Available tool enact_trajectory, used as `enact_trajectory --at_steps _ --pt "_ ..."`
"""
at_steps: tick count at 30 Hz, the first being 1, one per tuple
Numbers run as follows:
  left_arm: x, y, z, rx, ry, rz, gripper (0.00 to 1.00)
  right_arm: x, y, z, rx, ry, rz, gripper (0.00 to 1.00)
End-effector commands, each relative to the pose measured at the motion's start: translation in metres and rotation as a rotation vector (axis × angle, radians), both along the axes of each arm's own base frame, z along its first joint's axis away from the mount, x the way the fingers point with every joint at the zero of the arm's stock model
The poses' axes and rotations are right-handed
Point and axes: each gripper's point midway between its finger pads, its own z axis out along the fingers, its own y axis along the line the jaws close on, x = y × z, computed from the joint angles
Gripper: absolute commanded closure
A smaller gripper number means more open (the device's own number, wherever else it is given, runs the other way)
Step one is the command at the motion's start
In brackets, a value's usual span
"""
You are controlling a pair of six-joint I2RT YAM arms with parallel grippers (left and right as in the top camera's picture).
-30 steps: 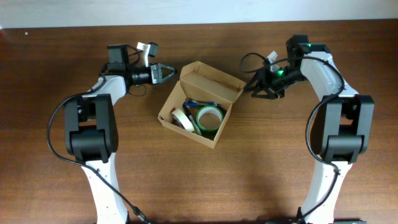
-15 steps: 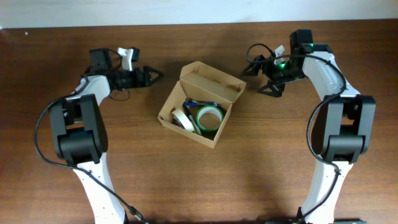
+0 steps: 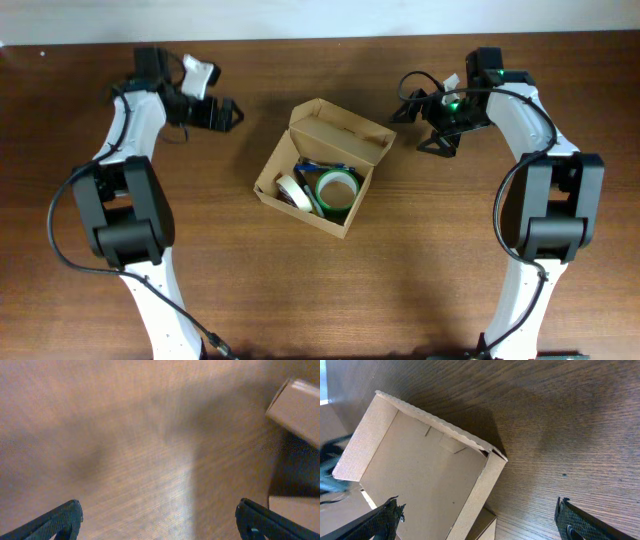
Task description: Pack container
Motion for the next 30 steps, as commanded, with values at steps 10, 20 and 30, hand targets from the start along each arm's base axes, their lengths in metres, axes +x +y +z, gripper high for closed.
enact_trajectory --at_steps 10,20,30 --pt "0.004 -0.006 0.288 0.222 -0.593 -0.003 0.00 -0.010 -0.014 0.001 -0.108 0.043 -0.029 0.01" --pt "-0.058 -0.011 0.394 0.237 -0.798 0.015 0.00 -0.012 -0.055 0.021 -0.384 -0.053 -0.001 0.01" --pt "-0.077 -0.023 0.391 0.224 -0.754 -0.013 0.00 -0.025 -0.083 0.169 -0.571 -0.412 -0.105 0.18"
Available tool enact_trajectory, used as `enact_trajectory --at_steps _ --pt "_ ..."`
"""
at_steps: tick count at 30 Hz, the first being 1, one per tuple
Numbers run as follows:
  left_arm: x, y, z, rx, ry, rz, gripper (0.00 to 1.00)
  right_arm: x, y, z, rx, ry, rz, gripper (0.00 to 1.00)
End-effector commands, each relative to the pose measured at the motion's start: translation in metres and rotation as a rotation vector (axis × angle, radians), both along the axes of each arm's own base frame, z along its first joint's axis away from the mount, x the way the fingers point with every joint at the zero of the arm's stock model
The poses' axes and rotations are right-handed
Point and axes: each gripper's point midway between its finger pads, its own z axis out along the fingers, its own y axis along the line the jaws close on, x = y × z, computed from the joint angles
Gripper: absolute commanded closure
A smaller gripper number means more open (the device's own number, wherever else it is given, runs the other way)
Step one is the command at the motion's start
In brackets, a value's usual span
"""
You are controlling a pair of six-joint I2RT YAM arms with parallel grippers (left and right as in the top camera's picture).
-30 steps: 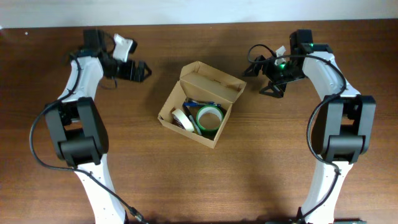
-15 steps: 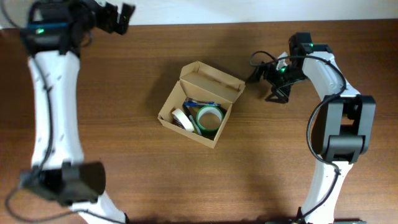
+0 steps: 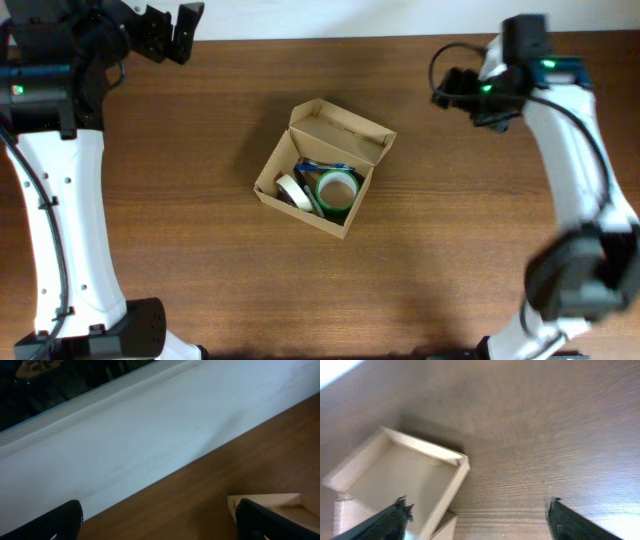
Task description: Pack container
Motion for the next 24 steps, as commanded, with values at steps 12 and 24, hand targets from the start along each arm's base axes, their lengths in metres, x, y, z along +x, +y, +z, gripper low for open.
enact_trajectory --at_steps 12,24 --pt "-0.041 -0.021 0.032 0.057 -0.055 0.007 0.00 -0.099 0.015 0.042 -0.101 0.127 0.067 0.96" --pt "-0.061 -0.021 0.020 0.059 0.018 0.005 0.01 -0.108 0.114 -0.029 -0.064 0.157 0.265 0.96"
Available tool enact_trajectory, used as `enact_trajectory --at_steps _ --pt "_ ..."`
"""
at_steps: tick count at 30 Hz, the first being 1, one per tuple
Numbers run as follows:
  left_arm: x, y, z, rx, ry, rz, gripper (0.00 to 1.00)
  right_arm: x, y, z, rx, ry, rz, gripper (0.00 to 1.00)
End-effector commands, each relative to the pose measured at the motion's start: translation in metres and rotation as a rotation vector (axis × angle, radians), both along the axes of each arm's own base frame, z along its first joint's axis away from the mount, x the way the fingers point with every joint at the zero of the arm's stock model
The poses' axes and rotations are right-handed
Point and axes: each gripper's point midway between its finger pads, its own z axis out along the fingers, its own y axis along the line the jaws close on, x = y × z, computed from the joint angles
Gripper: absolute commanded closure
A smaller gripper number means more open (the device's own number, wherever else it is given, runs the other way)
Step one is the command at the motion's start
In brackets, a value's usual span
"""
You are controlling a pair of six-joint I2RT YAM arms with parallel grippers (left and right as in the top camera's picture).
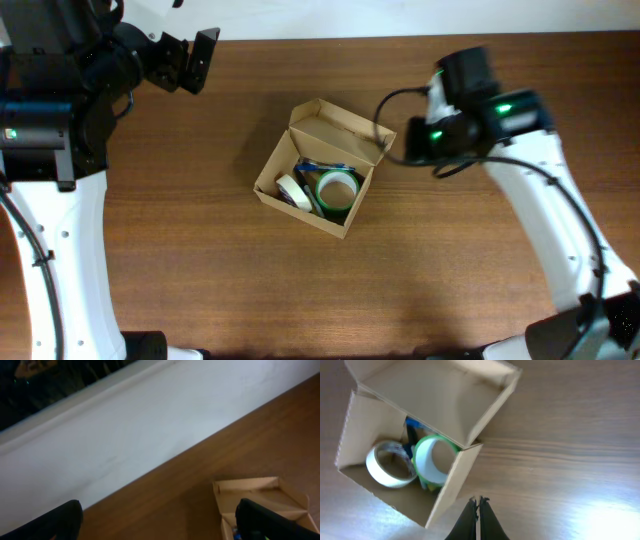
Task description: Pack container
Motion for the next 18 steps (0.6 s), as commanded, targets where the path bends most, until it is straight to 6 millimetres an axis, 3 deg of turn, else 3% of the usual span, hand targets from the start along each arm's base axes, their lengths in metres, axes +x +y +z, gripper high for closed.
enact_trajectory --at_steps 1,5,9,18 --pt "-0.006 0.002 0.003 0.013 -0.002 0.006 0.00 -0.014 0.019 -0.041 0.007 0.091 0.012 0.96" --pt "-0.009 0.002 -0.001 0.013 0.015 0.006 0.01 -0.028 0.032 -0.082 -0.007 0.156 0.047 0.96" --pt "-0.010 0.002 -0.002 0.014 0.022 0.006 0.00 -0.039 0.034 -0.106 -0.021 0.202 0.063 0.96" --pt "-0.015 0.002 -0.011 0.015 0.064 0.006 0.00 -0.025 0.039 -0.121 -0.022 0.169 0.097 0.96"
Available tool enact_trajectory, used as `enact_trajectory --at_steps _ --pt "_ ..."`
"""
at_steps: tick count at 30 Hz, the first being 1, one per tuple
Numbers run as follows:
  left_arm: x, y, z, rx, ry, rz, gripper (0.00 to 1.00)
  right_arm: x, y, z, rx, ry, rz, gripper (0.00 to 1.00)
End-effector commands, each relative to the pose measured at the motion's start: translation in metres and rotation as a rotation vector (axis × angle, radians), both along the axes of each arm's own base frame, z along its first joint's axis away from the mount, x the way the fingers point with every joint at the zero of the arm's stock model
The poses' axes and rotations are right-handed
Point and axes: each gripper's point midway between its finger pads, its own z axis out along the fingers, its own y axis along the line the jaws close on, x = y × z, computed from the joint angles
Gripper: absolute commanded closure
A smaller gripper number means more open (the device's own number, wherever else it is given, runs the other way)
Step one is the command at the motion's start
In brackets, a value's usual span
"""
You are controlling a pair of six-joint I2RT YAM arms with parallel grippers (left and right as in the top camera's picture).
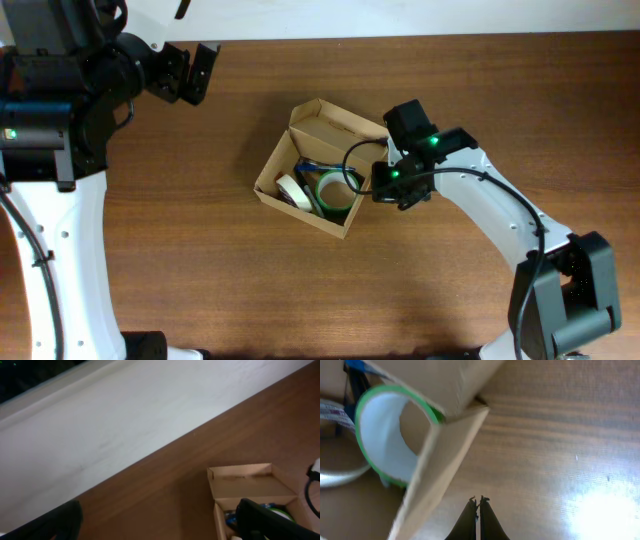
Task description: Pack container
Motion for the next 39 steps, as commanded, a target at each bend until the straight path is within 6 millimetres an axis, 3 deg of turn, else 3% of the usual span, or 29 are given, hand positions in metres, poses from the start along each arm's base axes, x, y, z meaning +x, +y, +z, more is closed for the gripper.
enact_trajectory --at_steps 1,8,19,27,39 --pt "-0.007 0.001 0.005 0.009 -0.009 -0.001 0.01 0.005 0.005 -0.011 0.001 -0.005 0.036 0.96" --pt "-0.008 0.001 0.003 0.009 -0.003 -0.002 0.00 0.033 0.010 -0.016 -0.001 -0.109 0.055 0.96" --pt "-0.009 0.001 0.002 0.009 0.004 -0.002 0.00 0.051 0.015 -0.026 0.007 -0.161 0.059 0.96" --pt "-0.009 0.001 0.001 0.009 0.009 -0.001 0.00 0.076 0.019 -0.028 0.003 -0.258 0.065 0.96" --pt "-0.012 0.001 -0.004 0.012 0.033 0.001 0.00 0.099 0.009 -0.025 0.028 -0.317 0.022 0.96"
